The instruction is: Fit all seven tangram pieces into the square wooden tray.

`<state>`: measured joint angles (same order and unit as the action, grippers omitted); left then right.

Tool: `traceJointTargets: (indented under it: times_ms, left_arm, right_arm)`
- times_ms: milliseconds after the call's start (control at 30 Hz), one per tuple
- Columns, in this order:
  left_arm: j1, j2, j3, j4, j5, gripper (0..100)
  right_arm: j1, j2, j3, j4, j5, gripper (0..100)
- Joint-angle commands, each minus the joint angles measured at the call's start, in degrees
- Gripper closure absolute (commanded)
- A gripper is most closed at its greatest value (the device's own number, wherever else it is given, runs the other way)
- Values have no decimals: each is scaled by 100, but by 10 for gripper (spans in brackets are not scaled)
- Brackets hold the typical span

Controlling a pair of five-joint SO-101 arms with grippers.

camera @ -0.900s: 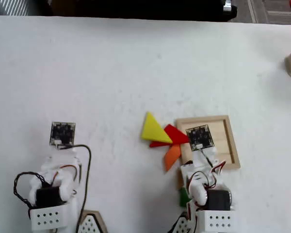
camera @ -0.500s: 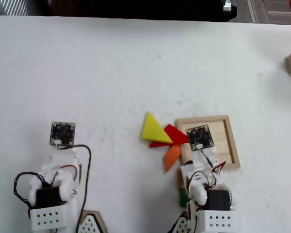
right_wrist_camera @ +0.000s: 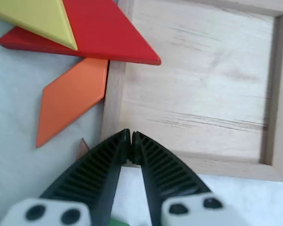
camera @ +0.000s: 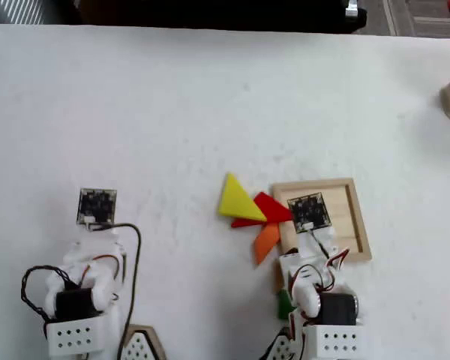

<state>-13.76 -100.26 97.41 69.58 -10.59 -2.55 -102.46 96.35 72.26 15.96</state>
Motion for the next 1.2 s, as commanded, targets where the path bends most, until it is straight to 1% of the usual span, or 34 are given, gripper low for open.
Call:
traceJointTargets:
  times_ms: [0, 500, 600, 667, 733, 933, 1033, 1133, 1167]
  left_arm:
    - [-48, -75, -26, 26, -18, 975]
    - [-48, -75, -26, 26, -18, 975]
    - [-40, -75, -26, 26, -18, 975]
    - [-40, -75, -26, 26, -18, 975]
    - [-31, -75, -26, 26, -18, 975]
    - [-13, -92, -35, 114, -9, 973]
    - [-13, -110, -299, -79, -9, 973]
    - [4, -312, -615, -387, -9, 973]
    - [127, -391, -686, -413, -9, 973]
  right_arm:
    - [-31, -57, 53, 40, -62, 981]
    - [-84, -57, 53, 40, -62, 981]
    - [-585, -66, 53, 40, -62, 981]
    - [-752, -66, 53, 40, -62, 981]
    - [-497, -66, 53, 40, -62, 981]
    - [884, -75, 35, -22, -62, 981]
    - [1130, -84, 9, -462, -62, 981]
    - [1165, -84, 18, -558, -53, 980]
    - [1165, -84, 26, -558, -53, 980]
